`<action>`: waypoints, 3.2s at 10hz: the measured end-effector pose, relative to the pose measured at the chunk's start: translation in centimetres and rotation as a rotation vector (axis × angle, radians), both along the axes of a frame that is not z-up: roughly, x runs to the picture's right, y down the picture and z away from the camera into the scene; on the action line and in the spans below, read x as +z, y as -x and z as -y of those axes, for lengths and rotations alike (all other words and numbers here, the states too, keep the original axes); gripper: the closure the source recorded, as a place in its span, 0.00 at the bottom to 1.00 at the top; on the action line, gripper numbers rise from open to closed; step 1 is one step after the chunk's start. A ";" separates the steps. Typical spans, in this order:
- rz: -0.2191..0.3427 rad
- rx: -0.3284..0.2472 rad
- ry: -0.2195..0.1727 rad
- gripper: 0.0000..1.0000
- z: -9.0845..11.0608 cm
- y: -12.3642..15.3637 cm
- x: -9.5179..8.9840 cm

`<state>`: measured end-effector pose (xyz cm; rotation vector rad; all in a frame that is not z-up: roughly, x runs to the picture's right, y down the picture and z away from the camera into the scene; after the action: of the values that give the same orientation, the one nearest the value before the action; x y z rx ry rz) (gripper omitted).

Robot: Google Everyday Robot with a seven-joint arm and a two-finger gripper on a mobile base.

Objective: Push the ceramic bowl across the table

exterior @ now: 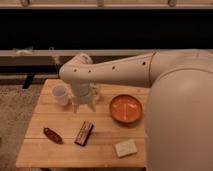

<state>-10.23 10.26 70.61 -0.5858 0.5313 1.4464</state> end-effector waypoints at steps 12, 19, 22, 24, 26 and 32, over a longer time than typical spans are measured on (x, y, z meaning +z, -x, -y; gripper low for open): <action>-0.252 0.250 -0.025 0.35 -0.5 -20.3 16.9; -0.207 0.387 -0.029 0.66 -0.6 -21.3 16.3; -0.171 0.414 -0.036 0.96 0.0 -20.7 14.9; -0.158 0.419 -0.014 1.00 -1.1 -19.7 15.4; -0.150 0.421 -0.003 0.96 -1.7 -19.4 15.7; -0.101 0.425 -0.042 0.37 0.8 -19.4 13.2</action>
<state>9.19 9.50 83.78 -0.6191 0.4712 1.8930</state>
